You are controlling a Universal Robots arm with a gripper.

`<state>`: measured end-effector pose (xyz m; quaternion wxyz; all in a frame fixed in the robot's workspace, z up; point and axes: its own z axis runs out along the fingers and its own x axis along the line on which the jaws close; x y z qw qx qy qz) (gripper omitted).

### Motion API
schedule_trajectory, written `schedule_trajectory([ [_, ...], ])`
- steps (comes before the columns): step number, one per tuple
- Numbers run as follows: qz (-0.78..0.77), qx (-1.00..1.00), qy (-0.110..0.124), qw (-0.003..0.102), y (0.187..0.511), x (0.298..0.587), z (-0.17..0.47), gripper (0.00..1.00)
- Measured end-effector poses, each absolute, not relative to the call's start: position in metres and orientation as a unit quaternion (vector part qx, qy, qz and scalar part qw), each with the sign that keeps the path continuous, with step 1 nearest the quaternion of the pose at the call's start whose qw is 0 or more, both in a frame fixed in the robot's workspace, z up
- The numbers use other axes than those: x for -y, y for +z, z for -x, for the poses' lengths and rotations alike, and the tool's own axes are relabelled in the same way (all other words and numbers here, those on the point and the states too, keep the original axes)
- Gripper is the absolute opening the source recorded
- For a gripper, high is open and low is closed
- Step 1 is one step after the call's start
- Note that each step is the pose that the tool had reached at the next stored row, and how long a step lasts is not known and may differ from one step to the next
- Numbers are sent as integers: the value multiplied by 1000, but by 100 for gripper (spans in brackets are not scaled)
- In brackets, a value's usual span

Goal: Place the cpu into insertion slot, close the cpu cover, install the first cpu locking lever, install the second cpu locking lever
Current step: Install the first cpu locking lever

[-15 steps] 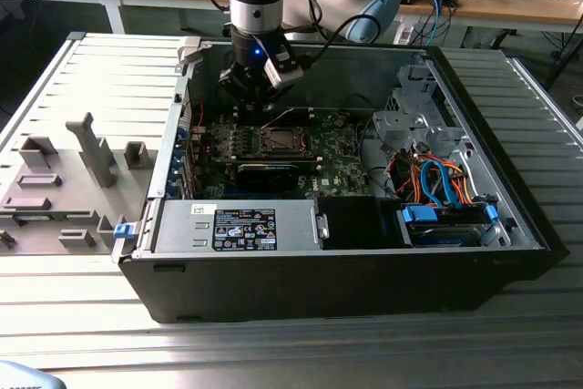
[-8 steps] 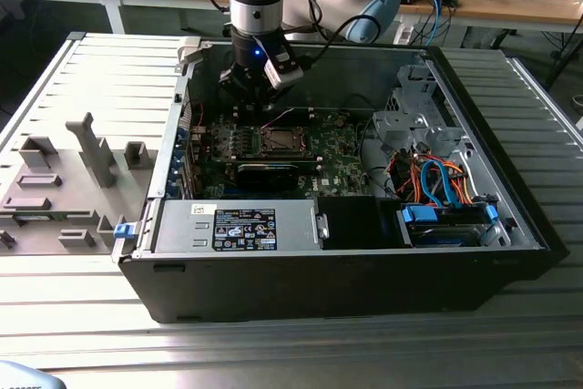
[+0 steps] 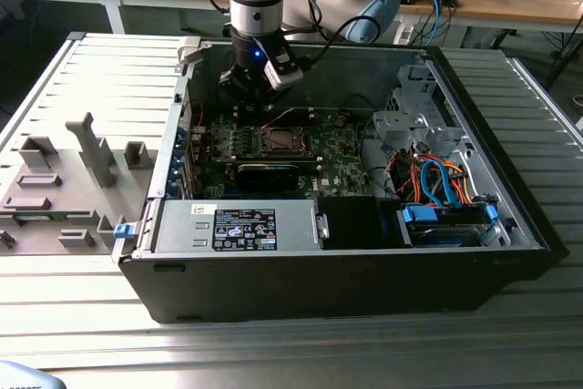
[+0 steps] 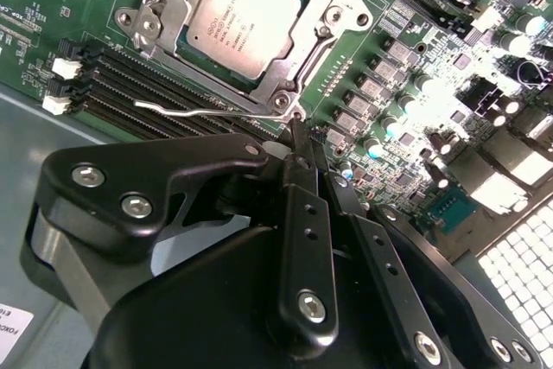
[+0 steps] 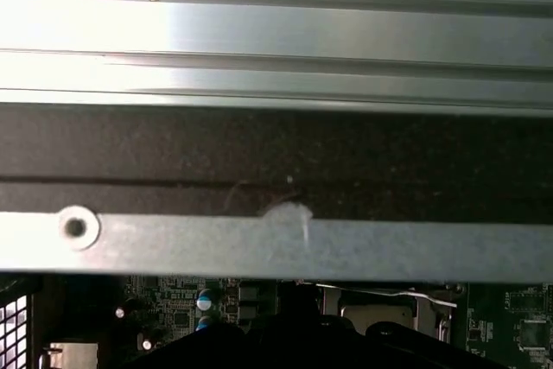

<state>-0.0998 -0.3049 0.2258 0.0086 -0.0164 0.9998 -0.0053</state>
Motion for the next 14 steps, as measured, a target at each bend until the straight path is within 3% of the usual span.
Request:
schedule_trajectory([
  [14,16,-1000,-5,9,218,301,92,11],
])
